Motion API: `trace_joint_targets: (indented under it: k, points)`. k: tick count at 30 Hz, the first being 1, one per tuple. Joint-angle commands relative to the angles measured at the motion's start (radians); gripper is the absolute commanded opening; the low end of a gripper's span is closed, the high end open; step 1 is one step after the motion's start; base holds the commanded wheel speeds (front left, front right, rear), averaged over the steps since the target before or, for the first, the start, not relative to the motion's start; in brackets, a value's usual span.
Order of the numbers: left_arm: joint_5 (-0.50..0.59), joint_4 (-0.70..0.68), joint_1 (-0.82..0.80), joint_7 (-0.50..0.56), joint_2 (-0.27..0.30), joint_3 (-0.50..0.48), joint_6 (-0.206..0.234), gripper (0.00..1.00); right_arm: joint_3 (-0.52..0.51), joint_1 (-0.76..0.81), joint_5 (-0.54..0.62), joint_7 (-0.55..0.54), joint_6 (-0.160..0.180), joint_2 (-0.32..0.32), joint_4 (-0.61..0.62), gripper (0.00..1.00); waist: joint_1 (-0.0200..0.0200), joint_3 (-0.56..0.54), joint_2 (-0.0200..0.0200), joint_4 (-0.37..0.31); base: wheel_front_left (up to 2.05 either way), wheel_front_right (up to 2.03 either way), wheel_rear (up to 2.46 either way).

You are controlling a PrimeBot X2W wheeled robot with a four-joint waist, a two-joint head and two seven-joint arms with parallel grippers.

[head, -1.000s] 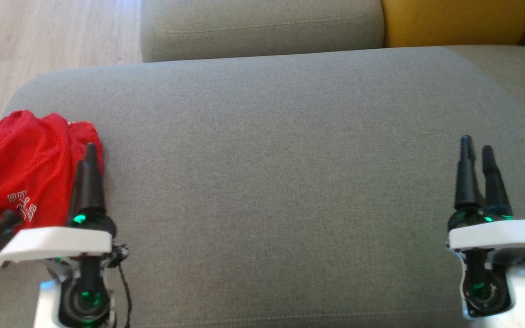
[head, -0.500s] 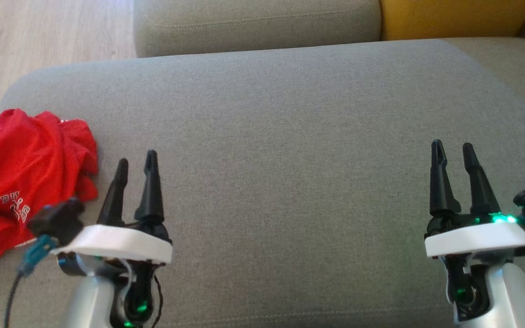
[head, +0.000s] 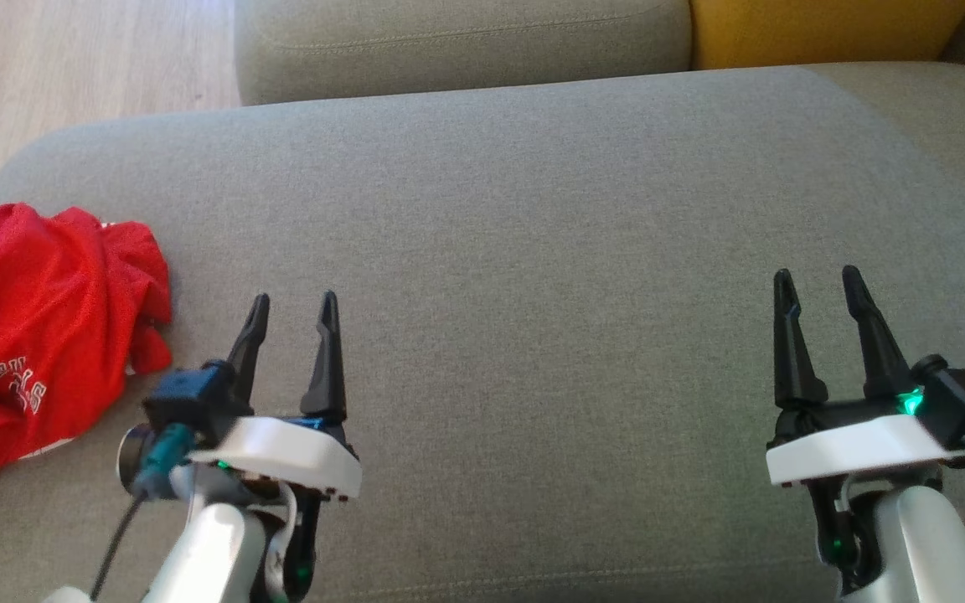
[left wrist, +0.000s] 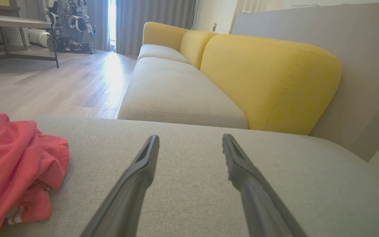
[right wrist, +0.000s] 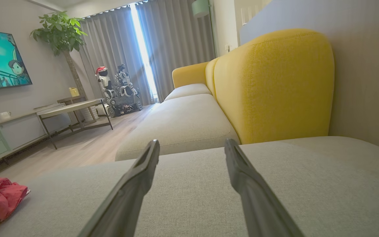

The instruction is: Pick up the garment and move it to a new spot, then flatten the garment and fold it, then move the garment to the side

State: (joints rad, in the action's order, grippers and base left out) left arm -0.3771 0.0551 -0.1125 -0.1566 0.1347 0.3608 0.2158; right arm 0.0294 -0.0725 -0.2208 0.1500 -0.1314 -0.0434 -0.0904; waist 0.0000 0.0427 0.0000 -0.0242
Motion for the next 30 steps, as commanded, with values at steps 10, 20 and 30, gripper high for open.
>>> trace_joint_targets:
  k: [10, 20, 30]
  points:
    - [0.15, -0.012, -0.09, -0.04, 0.075, 0.099, 0.104, 1.0, 0.041, -0.048, 0.163, 0.046, 0.001, -0.006, 0.041, 1.0, 0.0, -0.003, 0.0, -0.003, 0.0, 0.0, 0.0]
    - [0.125, -0.022, -0.075, -0.069, 0.056, 0.09, 0.115, 1.0, 0.06, -0.044, 0.243, 0.076, 0.001, -0.006, 0.024, 1.0, 0.0, 0.003, 0.0, -0.002, 0.0, 0.0, 0.0]
    - [0.179, 0.052, -0.013, -0.096, -0.007, 0.011, 0.054, 1.0, 0.076, -0.036, 0.121, 0.102, 0.001, -0.007, -0.025, 1.0, 0.0, -0.007, 0.0, -0.002, 0.0, 0.0, 0.0]
